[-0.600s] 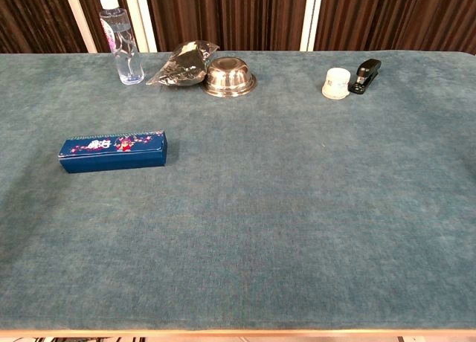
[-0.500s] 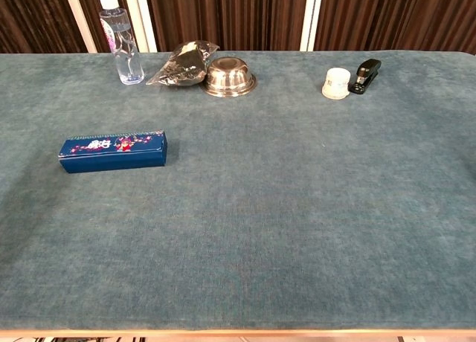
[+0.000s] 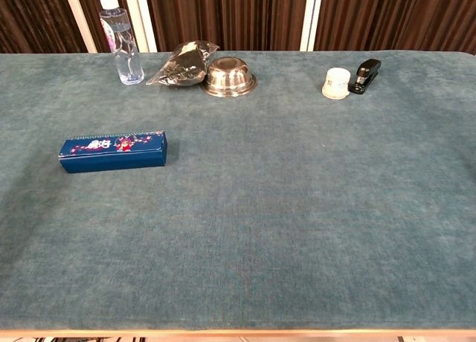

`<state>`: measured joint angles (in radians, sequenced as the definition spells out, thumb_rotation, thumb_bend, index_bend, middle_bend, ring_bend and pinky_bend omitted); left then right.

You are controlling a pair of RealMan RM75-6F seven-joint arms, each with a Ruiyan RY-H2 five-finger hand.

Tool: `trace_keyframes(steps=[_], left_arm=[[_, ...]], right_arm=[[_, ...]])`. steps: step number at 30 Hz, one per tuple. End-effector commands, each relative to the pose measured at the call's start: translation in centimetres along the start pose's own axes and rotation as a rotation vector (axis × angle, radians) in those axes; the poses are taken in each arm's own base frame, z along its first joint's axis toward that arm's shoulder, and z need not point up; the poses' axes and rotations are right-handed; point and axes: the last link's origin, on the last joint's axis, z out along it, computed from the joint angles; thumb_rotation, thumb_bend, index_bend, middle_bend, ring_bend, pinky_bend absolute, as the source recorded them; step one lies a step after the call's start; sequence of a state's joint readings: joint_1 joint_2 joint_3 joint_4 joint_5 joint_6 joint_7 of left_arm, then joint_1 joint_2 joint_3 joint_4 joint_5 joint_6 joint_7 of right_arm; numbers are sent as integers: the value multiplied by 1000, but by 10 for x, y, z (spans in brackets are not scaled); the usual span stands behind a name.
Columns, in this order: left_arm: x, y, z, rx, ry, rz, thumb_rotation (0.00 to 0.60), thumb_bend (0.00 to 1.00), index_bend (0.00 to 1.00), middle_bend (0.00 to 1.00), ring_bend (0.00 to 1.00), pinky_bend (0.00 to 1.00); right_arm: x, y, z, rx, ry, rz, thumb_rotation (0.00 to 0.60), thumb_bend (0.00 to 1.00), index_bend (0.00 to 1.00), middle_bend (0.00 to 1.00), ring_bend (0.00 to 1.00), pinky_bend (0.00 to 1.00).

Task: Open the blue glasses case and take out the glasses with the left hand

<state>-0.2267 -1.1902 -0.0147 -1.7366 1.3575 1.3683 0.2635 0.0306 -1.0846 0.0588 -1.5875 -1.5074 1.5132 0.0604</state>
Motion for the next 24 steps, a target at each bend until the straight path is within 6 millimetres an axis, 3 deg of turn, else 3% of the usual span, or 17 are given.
trace_keyframes(steps=[1, 4, 12, 24], left_arm=[[3, 13, 11, -15, -8, -10, 600, 138, 0, 7, 0, 2], [9, 41, 43, -50, -16, -25, 600, 145, 0, 18, 0, 8], [6, 91, 87, -71, -84, -40, 600, 168, 2, 115, 0, 18], [-23, 135, 111, -53, -204, -24, 600, 238, 38, 235, 0, 33]], right_arm=[[0, 0, -1, 2, 0, 1, 600, 134, 0, 0, 0, 213], [1, 0, -1, 6, -2, 6, 600, 133, 0, 0, 0, 213], [1, 1, -1, 4, -4, 9, 600, 133, 0, 0, 0, 212], [1, 2, 0, 1, -7, 13, 600, 134, 0, 0, 0, 213]])
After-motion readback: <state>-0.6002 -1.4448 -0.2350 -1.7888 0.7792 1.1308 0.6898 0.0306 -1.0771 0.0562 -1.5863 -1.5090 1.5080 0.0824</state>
